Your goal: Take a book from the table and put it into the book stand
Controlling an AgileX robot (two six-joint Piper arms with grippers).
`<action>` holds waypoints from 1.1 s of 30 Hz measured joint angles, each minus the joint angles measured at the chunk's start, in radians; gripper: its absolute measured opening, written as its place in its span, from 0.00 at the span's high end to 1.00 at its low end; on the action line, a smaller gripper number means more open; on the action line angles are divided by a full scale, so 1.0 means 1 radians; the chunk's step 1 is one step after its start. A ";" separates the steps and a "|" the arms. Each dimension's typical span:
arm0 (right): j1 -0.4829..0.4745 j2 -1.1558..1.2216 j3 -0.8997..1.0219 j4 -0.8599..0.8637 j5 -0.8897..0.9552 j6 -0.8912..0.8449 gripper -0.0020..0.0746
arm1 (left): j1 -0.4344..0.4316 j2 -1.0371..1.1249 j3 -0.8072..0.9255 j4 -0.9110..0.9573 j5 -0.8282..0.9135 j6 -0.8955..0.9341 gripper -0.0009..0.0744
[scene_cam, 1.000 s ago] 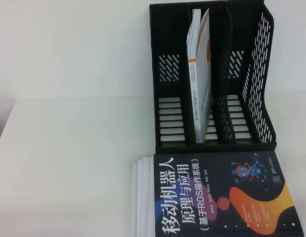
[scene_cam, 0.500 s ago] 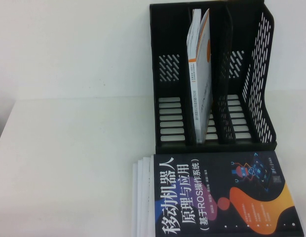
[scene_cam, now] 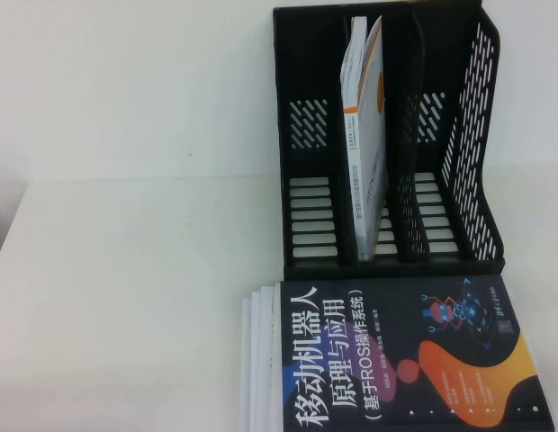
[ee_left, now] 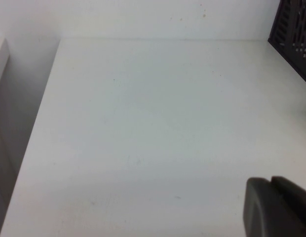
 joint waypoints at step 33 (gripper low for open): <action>-0.196 -0.512 0.413 -0.123 -0.343 0.000 0.98 | -0.001 0.000 0.000 -0.006 0.002 0.000 0.99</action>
